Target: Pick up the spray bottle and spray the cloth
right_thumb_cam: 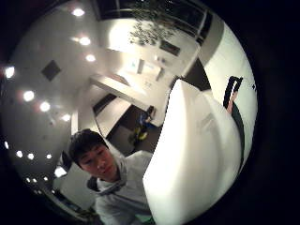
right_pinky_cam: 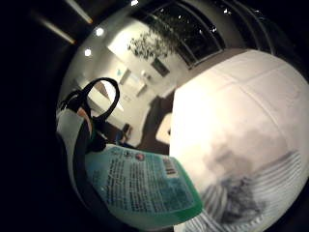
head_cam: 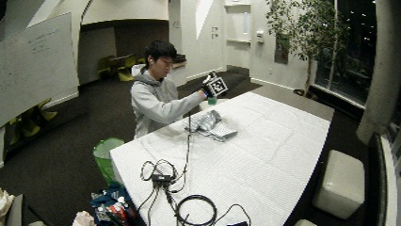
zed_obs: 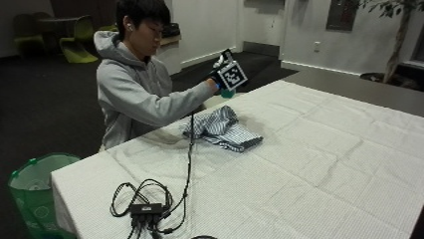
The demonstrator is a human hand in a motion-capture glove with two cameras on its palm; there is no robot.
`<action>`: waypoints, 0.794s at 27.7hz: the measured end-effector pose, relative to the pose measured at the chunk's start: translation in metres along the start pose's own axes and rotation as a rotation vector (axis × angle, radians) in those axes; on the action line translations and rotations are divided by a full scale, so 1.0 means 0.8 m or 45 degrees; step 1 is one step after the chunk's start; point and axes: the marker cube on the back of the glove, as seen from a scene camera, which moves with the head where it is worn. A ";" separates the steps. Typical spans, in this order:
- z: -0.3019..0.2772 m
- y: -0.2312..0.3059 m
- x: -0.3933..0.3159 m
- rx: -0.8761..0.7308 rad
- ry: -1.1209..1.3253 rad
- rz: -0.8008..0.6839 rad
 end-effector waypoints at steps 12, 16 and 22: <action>0.096 -0.048 0.155 0.386 -0.012 0.043; 0.126 -0.047 0.182 0.250 0.024 0.075; 0.129 -0.040 0.193 0.037 0.119 0.155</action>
